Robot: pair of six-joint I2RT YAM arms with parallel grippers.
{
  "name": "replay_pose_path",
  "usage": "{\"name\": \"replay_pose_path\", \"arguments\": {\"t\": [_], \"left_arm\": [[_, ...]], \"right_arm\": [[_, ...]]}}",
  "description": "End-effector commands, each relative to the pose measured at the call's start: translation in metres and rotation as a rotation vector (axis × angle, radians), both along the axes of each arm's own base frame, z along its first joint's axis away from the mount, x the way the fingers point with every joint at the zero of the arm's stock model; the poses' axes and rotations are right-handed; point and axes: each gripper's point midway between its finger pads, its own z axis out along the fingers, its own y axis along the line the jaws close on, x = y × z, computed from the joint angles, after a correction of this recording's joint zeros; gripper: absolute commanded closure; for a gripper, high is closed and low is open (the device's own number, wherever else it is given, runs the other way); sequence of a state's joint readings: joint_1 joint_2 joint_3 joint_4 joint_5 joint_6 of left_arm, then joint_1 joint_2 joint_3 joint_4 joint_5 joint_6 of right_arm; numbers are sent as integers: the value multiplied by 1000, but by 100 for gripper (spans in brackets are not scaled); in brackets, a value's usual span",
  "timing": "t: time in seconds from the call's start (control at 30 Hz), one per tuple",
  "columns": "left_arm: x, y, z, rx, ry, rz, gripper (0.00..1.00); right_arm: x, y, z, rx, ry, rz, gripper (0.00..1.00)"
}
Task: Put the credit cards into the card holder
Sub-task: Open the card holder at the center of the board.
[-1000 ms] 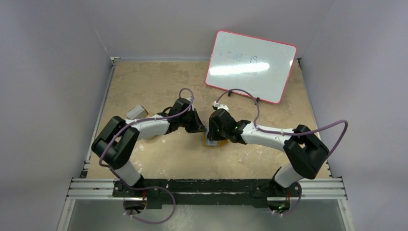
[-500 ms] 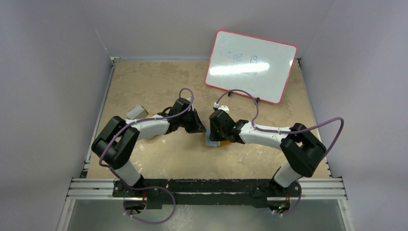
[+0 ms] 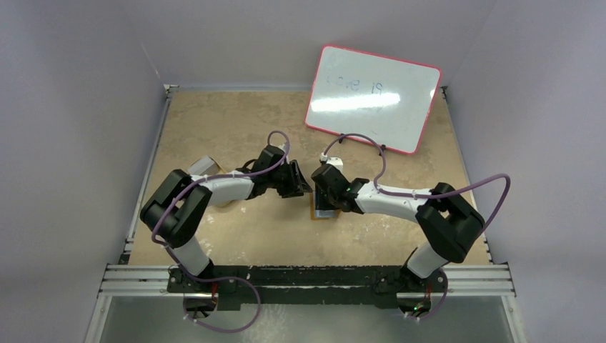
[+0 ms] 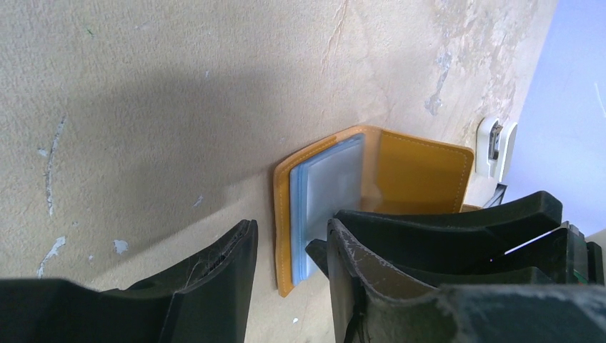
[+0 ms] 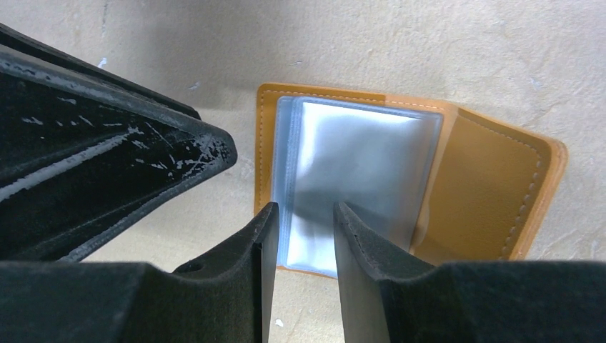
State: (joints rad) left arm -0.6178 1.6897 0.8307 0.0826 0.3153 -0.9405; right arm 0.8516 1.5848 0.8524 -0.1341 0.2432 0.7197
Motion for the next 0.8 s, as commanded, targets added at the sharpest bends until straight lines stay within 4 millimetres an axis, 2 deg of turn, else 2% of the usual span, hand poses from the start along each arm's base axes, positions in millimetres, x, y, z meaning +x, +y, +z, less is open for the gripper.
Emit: {"name": "replay_pose_path", "arguments": {"t": [0.0, 0.1, 0.27, 0.47, 0.77], "left_arm": [[6, -4, 4, -16, -40, 14, 60], [7, -2, 2, -13, -36, 35, 60], [7, 1, 1, -12, -36, 56, 61], [7, 2, 0, -5, -33, 55, 61], [7, 2, 0, -5, -34, 57, 61]], "right_arm": [[9, -19, 4, -76, -48, -77, 59], [11, -23, 8, -91, -61, -85, 53], [12, -27, -1, -124, -54, -88, 42], [12, -31, -5, -151, -55, -94, 36], [14, -25, 22, -107, -98, -57, 34]]}}
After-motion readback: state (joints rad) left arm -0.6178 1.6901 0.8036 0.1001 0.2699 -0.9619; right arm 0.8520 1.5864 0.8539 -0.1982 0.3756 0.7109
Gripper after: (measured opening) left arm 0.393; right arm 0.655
